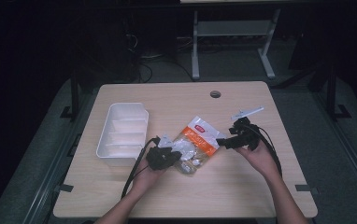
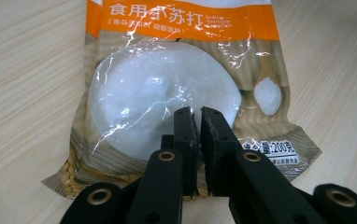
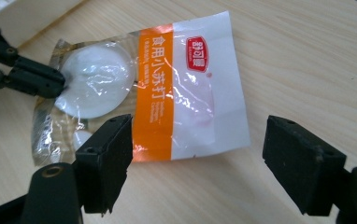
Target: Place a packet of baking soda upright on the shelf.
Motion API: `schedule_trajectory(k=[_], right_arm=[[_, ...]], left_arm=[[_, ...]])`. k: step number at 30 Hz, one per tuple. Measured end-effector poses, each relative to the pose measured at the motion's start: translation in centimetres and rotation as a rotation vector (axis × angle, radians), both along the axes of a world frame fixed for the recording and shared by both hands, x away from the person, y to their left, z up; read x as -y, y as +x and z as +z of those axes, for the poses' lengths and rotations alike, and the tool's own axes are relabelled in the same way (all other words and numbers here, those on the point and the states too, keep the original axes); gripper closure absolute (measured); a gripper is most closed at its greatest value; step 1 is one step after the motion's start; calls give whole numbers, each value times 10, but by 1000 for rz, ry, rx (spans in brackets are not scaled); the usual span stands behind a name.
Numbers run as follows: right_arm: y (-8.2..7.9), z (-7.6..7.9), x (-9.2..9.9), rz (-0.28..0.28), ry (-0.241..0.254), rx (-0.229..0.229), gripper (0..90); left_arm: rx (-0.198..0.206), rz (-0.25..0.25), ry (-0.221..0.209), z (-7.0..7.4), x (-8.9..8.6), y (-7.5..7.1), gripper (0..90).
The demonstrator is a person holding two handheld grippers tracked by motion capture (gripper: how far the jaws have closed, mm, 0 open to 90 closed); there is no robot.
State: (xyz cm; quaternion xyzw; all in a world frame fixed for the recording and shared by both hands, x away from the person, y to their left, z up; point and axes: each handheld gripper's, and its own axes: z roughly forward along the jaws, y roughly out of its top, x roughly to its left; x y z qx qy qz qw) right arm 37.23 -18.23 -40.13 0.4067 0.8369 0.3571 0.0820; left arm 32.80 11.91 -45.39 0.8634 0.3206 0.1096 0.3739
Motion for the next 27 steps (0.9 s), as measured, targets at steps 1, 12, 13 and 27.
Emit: schedule_trajectory(k=[1,12,13,27], right_arm=[[3,0,-2,-7,-10,-2,236],[24,-19,-1,-38,-5,-84,239],[25,-20,0,-42,-5,-91,243],[34,-47,-10,-16,11,-195,553]], left_arm=[[5,-1,5,0,0,0,848],[25,-4,11,-1,1,-2,852],[24,-3,7,-1,1,-2,852],[28,0,-3,-3,0,-3,852]])
